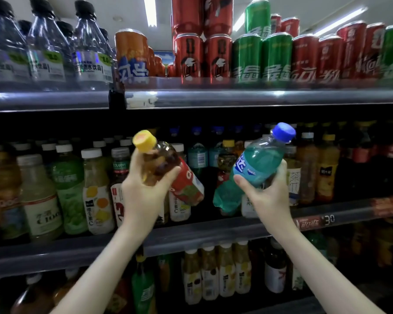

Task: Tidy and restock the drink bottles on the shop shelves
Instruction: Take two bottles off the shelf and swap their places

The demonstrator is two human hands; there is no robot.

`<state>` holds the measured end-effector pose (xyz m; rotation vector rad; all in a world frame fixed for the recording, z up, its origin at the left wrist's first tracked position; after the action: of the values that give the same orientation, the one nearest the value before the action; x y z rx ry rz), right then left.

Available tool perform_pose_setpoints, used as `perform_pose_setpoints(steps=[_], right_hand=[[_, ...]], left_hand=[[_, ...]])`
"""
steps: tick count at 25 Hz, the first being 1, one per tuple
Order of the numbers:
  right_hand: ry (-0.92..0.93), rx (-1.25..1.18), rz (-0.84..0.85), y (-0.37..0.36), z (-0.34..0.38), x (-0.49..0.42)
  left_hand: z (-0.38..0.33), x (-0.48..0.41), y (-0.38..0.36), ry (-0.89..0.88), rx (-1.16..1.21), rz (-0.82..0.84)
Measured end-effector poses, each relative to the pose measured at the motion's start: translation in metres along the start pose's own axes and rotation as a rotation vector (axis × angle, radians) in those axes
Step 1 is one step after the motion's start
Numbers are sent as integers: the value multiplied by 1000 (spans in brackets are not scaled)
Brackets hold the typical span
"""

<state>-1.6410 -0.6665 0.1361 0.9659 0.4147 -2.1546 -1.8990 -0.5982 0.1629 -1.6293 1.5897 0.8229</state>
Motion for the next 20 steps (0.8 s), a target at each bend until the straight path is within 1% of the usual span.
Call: perform_pose_setpoints(steps=[3,7,11,16,20], right_hand=[[6,39,61,-35,-5,-3],[-88,98,181,-87,-25,-10],[-131,249,202,-116,-47,-21],[-26,539,242,-132,-62,-26],[-29,616,199,-125,-62,-15]], left_hand=[[-5,-10,34,34,10,-12],[16,-4,54,148,-6,-2],[45,5,60,265,-21,31],[63,-3,60,329,63,56],[77,3,49,367,64,160]])
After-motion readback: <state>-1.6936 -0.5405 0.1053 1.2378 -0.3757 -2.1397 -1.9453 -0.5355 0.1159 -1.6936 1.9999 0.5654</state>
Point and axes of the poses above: each hand's wrist, its own x-axis away from the middle knuckle, its own y-axis out of the back of the hand, z = x × y, the point moved 9 cm from there along -x, towards the middle knuckle, and after that the axes turned 5 degrees about x, right-handed, at the moved point
